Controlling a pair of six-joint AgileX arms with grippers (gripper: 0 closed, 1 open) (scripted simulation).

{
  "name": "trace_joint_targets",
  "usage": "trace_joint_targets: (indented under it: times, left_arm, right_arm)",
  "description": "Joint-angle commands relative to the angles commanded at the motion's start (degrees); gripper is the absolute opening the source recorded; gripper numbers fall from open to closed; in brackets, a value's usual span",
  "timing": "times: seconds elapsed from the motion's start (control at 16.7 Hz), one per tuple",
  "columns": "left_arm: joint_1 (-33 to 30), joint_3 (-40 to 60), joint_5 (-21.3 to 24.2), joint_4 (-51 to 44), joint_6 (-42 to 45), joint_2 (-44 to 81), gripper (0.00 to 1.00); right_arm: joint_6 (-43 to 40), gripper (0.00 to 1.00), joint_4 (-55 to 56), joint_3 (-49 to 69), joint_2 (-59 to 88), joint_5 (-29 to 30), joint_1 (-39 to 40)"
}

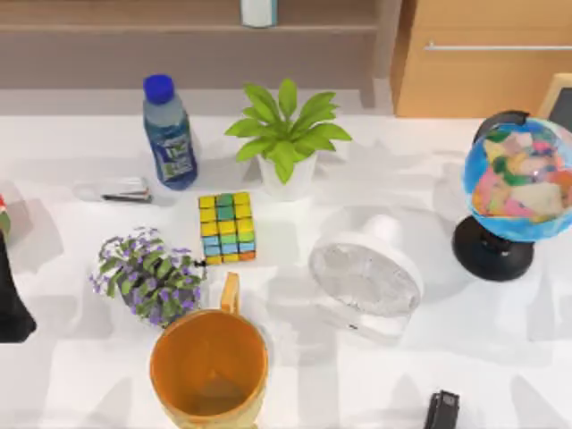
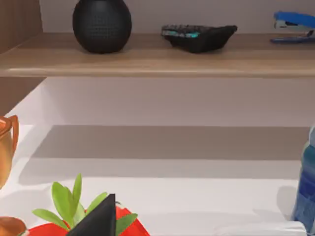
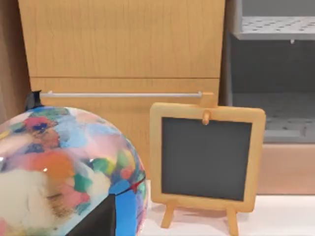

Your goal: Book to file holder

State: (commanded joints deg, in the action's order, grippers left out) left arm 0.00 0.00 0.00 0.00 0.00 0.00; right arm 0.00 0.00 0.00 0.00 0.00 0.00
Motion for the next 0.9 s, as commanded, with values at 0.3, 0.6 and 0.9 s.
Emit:
trace_joint_targets:
  times: [0.3,0.6,0.9]
  left_arm:
    - [0.0,0.0,0.0,0.0,0.0,0.0,1.00]
    - [0.0,0.0,0.0,0.0,0.0,0.0,1.00]
    - [0.0,0.0,0.0,0.0,0.0,0.0,1.00]
  right_arm:
    - [0.1,1.00,0.9,2.7,2.9,0.8,1.5]
    - [0.0,1.00,4.6,15.4,18.0,5.3,7.7]
    - [-0.3,1.00,9.9,34.3,42.2,13.3,16.6]
